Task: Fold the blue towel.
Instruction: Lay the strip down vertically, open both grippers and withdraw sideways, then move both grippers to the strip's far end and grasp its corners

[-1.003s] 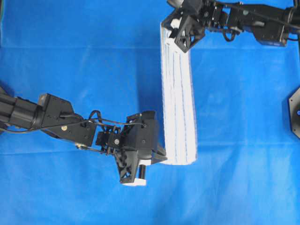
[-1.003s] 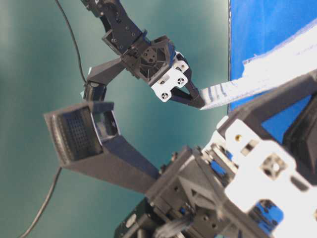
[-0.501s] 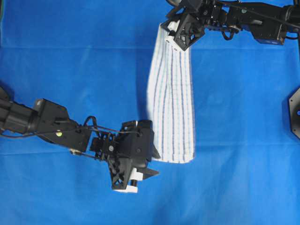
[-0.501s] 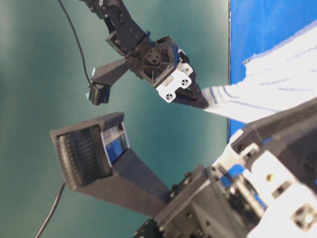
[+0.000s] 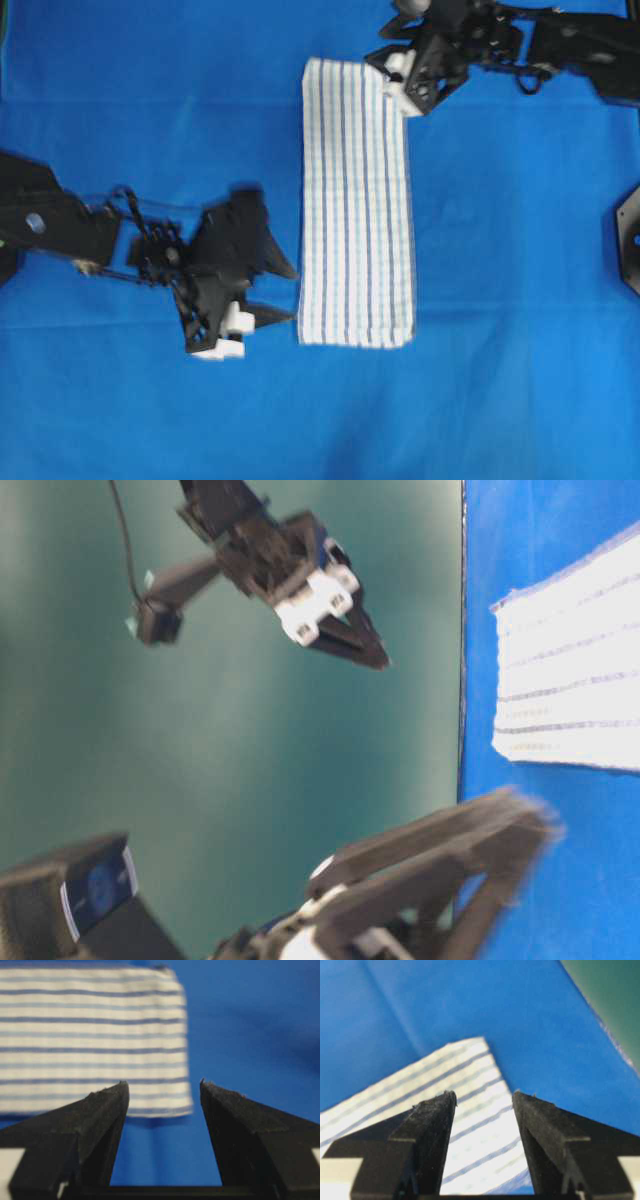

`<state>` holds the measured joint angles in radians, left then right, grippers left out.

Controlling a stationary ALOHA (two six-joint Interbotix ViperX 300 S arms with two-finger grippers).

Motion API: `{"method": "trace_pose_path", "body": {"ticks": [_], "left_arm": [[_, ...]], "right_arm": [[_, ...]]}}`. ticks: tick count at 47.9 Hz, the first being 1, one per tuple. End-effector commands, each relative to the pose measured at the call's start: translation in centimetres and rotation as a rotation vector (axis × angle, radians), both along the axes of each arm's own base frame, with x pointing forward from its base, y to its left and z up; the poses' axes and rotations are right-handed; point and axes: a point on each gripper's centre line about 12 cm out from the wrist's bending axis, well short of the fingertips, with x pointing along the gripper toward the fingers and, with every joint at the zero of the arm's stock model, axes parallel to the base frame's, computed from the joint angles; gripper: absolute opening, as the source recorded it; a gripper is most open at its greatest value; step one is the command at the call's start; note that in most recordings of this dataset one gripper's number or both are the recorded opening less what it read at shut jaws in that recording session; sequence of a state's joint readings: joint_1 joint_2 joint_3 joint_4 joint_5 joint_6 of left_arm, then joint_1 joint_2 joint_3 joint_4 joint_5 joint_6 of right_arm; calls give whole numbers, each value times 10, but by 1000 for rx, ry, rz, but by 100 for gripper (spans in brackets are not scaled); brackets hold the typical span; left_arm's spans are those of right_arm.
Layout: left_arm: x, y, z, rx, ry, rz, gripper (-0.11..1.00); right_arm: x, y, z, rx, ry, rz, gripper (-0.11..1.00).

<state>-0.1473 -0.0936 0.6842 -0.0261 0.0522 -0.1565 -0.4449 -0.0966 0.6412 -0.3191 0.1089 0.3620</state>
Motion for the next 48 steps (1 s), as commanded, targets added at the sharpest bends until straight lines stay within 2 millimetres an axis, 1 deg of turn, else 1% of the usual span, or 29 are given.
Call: {"method": "trace_pose_path", "body": {"ticks": [1,7,10,17,24,28,32,40,48], "left_arm": [[-10,17,20,-6,-98,41,51],[-30,43,28,26,-226,88,51],[-41,52,31,54,-284,101,51],[-65,69,40,94,-388,142,51],[-87,80,46,114,-448,179,51],[-94,83,49,117,-464,195,52],[-98,86,48,119,-465,207,51],[-95,88,47,120,-457,211,53],[-91,88,46,120,-450,211,53]], "right_arm": [[-8,18,23,-33,-79,42,55],[-24,46,31,-52,-163,113,55],[-34,59,34,-54,-206,142,55],[-58,89,47,-70,-314,216,55],[-79,111,55,-76,-388,271,55],[-85,115,53,-72,-410,280,55],[-87,116,49,-67,-409,281,55],[-83,115,46,-63,-395,282,55],[-79,112,42,-59,-378,277,55]]}}
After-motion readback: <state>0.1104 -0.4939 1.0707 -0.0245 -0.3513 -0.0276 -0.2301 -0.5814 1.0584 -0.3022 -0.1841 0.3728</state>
